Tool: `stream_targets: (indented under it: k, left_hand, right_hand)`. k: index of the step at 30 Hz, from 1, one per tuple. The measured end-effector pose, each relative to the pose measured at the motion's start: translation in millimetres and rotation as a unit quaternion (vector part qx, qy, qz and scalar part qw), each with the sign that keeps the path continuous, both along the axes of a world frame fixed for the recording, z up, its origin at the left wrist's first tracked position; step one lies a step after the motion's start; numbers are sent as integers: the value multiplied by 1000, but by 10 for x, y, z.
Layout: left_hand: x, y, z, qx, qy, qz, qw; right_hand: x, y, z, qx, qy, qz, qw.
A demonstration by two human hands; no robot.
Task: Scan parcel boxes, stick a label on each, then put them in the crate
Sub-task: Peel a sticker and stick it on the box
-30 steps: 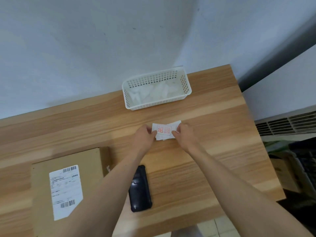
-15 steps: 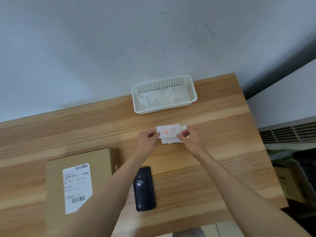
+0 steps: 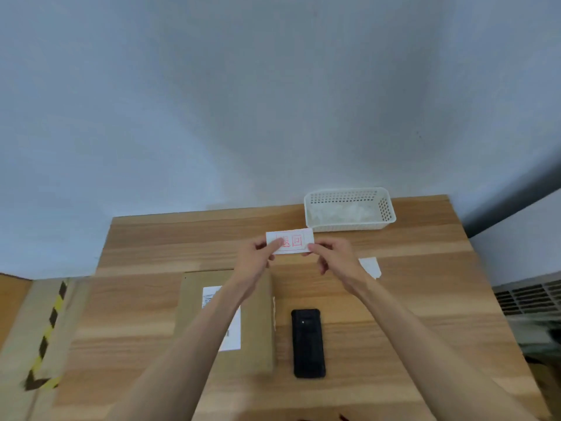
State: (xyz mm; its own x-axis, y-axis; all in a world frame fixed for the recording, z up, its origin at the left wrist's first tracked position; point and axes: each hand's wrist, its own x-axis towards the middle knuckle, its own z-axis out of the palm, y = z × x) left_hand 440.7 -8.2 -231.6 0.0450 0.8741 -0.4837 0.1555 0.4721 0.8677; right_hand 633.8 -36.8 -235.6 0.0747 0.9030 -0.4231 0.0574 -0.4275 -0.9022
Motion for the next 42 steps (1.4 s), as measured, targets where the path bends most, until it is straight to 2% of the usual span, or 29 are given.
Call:
stream_targets:
  k: [8, 15, 24, 42]
  left_hand:
    - [-1290, 44, 593, 80, 10, 20, 997]
    - [-1957, -17, 672, 97, -15, 18, 995]
    - [-2048, 38, 750, 115, -50, -8, 992]
    - [-2055, -40, 740, 106, -54, -7, 993]
  right_hand:
    - [-1178, 38, 593, 70, -23, 20, 997]
    - [-1733, -139, 652, 86, 11, -1, 996]
    - [-1915, -183, 772, 118, 5, -16, 993]
    - [-1893, -273, 851, 133, 18, -5, 991]
